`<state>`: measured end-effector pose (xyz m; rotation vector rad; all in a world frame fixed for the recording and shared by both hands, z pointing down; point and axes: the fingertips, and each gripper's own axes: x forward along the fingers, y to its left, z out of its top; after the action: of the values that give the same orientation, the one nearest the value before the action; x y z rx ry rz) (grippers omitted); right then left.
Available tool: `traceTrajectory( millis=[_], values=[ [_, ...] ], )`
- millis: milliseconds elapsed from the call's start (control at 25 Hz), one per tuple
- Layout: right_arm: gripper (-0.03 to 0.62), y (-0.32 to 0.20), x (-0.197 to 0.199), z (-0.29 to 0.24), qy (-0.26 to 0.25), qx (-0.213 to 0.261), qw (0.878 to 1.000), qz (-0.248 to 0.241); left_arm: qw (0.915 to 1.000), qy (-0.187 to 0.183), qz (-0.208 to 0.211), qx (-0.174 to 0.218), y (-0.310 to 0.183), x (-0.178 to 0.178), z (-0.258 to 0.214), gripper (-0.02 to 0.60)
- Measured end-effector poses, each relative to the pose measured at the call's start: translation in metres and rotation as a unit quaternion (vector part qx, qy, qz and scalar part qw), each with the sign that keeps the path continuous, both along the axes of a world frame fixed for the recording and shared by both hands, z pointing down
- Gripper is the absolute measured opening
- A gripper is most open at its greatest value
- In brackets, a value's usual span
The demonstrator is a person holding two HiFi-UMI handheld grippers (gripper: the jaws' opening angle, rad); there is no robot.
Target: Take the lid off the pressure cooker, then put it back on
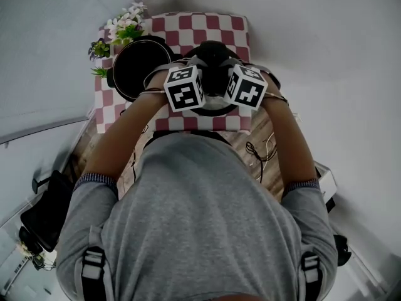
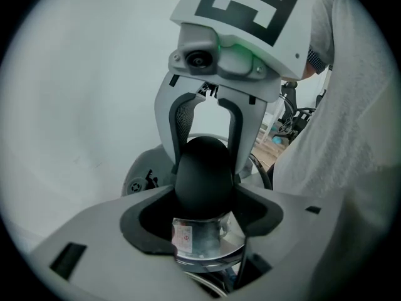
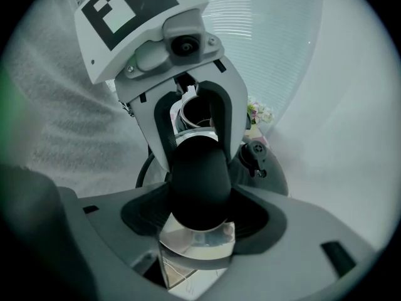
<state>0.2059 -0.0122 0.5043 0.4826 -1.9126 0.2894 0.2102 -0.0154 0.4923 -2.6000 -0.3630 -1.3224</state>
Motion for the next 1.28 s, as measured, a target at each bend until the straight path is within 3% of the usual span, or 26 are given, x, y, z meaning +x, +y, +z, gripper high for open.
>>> traceTrajectory(
  millis=[400, 1280],
  values=[
    [0.296, -0.037, -0.062, -0.026, -0.006, 0.013, 0.999, 0.029, 0.9995, -0.006, 0.029, 0.009, -0.036, -0.062, -0.025, 0.299],
    [0.296, -0.106, -0.171, -0.02, -0.028, 0.014, 0.994, 0.108, 0.9955, -0.029, 0.09, 0.008, -0.102, -0.17, -0.018, 0.299]
  ],
)
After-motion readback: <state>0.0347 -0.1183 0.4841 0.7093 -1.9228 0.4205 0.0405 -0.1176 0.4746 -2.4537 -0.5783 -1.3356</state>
